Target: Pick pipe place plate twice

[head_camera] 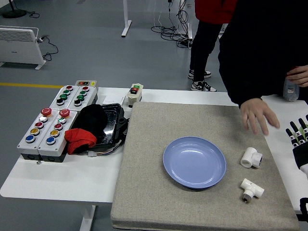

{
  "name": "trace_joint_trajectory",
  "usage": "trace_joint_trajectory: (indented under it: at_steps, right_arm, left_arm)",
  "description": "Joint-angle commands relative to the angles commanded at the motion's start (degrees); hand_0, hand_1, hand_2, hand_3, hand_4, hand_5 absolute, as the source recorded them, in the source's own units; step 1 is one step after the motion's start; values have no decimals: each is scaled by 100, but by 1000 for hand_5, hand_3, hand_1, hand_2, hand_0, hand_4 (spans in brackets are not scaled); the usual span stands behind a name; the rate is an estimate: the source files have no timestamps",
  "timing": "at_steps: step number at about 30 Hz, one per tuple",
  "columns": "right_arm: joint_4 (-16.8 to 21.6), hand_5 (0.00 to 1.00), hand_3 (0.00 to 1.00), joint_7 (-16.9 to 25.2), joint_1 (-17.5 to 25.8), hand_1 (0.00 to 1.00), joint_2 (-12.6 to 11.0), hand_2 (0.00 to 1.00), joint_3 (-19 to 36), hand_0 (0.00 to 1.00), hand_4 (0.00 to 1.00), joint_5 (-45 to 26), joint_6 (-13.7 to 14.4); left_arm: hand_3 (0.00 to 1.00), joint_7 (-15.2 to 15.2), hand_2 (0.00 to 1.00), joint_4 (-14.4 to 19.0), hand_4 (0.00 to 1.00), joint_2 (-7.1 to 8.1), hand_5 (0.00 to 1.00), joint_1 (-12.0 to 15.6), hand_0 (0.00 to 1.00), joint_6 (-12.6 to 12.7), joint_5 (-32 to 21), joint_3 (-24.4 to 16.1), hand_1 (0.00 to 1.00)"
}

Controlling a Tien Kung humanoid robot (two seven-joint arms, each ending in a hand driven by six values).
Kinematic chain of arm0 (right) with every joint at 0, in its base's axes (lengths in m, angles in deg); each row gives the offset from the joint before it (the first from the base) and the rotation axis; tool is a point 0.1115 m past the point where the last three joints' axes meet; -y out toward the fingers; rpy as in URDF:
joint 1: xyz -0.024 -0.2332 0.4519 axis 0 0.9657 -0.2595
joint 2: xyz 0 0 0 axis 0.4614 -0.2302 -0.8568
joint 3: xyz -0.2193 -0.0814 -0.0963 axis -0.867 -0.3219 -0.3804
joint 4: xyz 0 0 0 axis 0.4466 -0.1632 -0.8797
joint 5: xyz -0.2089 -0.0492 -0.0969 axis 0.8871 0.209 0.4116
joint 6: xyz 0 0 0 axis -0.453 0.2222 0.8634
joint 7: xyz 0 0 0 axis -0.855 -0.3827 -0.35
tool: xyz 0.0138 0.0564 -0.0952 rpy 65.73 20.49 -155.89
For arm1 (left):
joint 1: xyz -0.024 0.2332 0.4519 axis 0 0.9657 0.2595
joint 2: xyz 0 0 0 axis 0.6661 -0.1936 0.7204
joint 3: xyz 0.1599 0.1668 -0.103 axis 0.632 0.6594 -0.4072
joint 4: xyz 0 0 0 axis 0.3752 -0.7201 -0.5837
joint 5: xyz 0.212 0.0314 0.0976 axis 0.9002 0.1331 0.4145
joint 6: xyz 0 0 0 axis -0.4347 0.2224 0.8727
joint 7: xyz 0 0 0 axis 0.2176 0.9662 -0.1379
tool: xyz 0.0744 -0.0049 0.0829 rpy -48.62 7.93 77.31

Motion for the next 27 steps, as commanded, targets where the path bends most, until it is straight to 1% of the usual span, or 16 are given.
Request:
trace_joint_trajectory:
  at_steps: [3, 5, 6, 8, 11, 12, 13, 15, 17, 18, 19, 21, 23, 24, 27]
  right_arm:
    - [30, 745, 997, -72, 1, 933, 0, 998, 27, 998, 833, 159, -1]
    - [61, 745, 997, -193, -1, 933, 0, 998, 54, 998, 833, 419, 35]
    - [90, 327, 986, -247, 6, 930, 0, 998, 71, 998, 705, 614, 22]
    - [117, 327, 986, -318, 12, 930, 0, 998, 89, 998, 705, 962, 47]
    - [166, 327, 986, -353, 34, 930, -19, 998, 119, 998, 705, 1706, -80]
    - [192, 191, 988, -350, 40, 924, -51, 998, 138, 998, 733, 1930, -226]
    - [264, 191, 988, -345, 55, 924, -136, 998, 138, 998, 733, 2191, -468]
    - [358, 191, 988, -334, 66, 924, -247, 998, 70, 998, 733, 2675, -823]
    - [442, 191, 988, -358, 66, 924, -332, 998, -25, 998, 733, 3159, -1100]
    - [469, 215, 998, -377, 59, 951, -358, 998, -69, 998, 826, 3382, -1204]
    - [471, 215, 998, -391, 37, 951, -380, 998, -136, 998, 826, 3643, -1285]
    - [444, 215, 998, -406, 5, 951, -397, 998, -220, 998, 826, 4113, -1343]
    - [345, 215, 998, -421, -50, 951, -407, 998, -364, 998, 826, 4560, -1380]
    - [293, 225, 998, -433, -80, 974, -411, 998, -434, 998, 822, 4820, -1413]
    - [166, 225, 998, -450, -155, 974, -424, 998, -623, 998, 822, 5565, -1488]
  left_arm:
    - [577, -5, 531, -1, 210, 0, 998, -2, 627, 1, -10, 6, 593]
    - [577, -5, 531, -1, 210, 0, 998, -4, 627, 2, -11, 6, 593]
    - [577, -2, 531, 0, 211, 0, 998, -5, 628, 0, -3, 3, 593]
    - [577, -3, 531, 0, 211, -1, 998, -7, 628, -1, -7, 8, 593]
    - [577, -5, 531, -2, 211, -4, 998, -8, 628, 1, -19, 11, 593]
    - [577, -6, 530, -2, 211, -5, 998, -8, 627, 1, -23, 12, 593]
    - [577, -7, 530, -2, 211, -6, 998, -6, 627, 2, -30, 16, 593]
    - [577, -7, 530, -3, 211, -4, 998, 0, 627, 2, -28, 14, 593]
    - [577, -1, 530, -4, 211, -2, 998, 6, 627, 1, -13, 4, 593]
    - [578, 1, 530, -4, 211, -2, 998, 8, 627, 1, -9, 1, 593]
    - [578, 1, 530, -4, 211, -2, 998, 12, 627, 3, -9, -1, 593]
    - [578, 3, 530, -4, 211, -2, 998, 16, 627, 3, -8, -4, 593]
    - [578, 9, 530, -5, 211, -4, 998, 23, 627, 4, 1, -10, 593]
    - [578, 9, 529, -5, 211, -6, 998, 25, 628, 6, -2, -10, 593]
    - [578, 5, 529, -5, 211, -8, 998, 31, 628, 10, -15, -6, 593]
